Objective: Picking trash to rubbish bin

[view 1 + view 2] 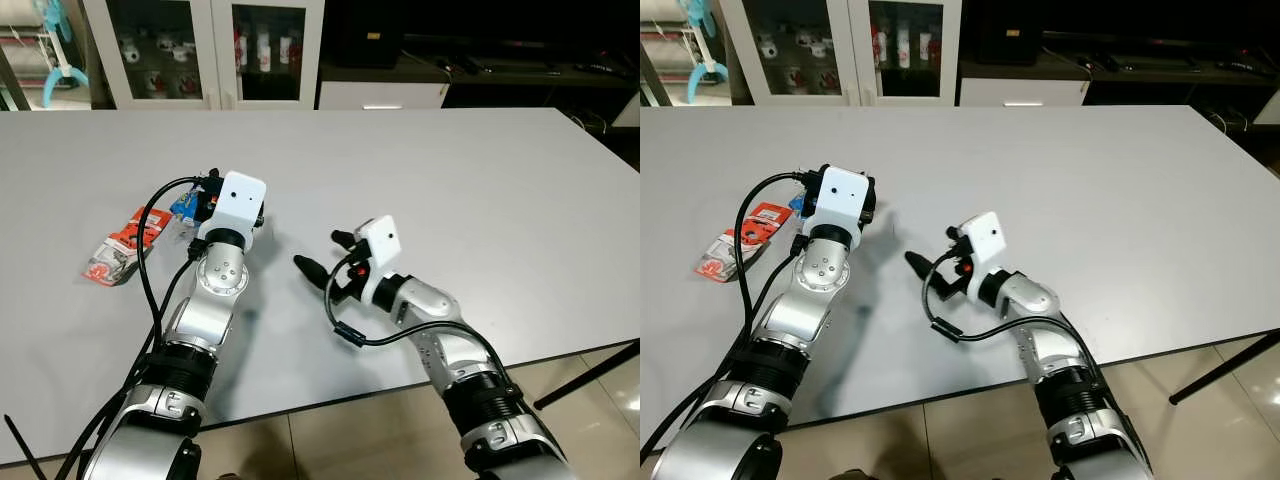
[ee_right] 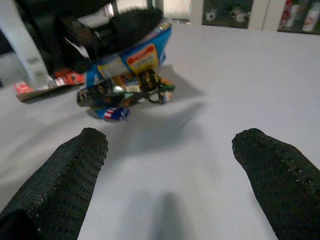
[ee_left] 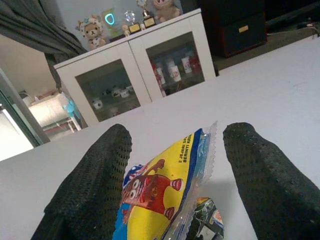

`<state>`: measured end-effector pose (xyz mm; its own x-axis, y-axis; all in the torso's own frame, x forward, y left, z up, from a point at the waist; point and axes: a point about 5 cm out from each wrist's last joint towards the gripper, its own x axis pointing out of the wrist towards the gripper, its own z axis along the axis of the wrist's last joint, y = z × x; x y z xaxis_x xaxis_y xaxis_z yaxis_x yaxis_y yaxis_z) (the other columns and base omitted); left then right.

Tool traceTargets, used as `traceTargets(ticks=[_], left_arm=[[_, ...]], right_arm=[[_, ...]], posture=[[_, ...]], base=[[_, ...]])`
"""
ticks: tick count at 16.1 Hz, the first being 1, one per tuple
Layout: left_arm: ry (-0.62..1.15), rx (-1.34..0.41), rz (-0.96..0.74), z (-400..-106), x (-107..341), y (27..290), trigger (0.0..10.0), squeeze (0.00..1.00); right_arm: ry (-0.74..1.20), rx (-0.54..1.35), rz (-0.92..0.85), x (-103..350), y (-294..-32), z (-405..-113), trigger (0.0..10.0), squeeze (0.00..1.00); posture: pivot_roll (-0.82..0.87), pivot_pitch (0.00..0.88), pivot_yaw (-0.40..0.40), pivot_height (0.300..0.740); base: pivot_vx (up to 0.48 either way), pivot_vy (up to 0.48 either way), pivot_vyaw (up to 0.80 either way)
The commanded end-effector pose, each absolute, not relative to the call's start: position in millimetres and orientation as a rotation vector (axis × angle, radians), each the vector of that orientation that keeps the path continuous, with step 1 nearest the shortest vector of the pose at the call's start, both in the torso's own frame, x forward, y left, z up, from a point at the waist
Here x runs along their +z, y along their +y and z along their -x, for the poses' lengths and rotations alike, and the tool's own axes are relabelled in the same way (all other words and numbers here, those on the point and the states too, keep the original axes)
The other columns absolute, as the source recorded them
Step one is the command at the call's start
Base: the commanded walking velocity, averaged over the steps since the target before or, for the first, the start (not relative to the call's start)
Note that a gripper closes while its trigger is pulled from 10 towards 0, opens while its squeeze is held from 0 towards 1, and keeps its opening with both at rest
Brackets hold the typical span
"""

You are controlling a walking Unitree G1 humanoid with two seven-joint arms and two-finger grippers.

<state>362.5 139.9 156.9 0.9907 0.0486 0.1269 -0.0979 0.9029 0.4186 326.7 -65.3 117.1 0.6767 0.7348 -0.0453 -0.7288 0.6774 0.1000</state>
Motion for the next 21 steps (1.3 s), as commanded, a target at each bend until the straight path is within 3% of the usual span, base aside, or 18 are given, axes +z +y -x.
traceTargets(ticks=[1, 10, 16, 21], left_arm=[[-0.111, 0.061, -0.445, -365, 160, 137, 10.0, 0.00], [0.060, 0.174, -0.484, -376, 138, 158, 10.0, 0.00], [-0.035, 0.011, -0.473, -376, 156, 122, 10.0, 0.00], [0.062, 0.025, -0.571, -373, 138, 130, 10.0, 0.00]], right_arm=[[0.076, 0.833, -0.081, 122, -66, -326, 10.0, 0.00], [0.064, 0.833, -0.083, 127, -68, -325, 10.0, 0.00], [0.063, 0.828, -0.080, 128, -68, -325, 10.0, 0.00], [0.067, 0.828, -0.080, 127, -68, -324, 10.0, 0.00]], posture=[[-0.03, 0.038, -0.083, 0.740], [-0.05, 0.037, -0.081, 0.740], [-0.05, 0.040, -0.084, 0.740], [-0.05, 0.040, -0.082, 0.740]], base=[[0.000, 0.000, 0.00], [0.000, 0.000, 0.00], [0.000, 0.000, 0.00], [0.000, 0.000, 0.00]])
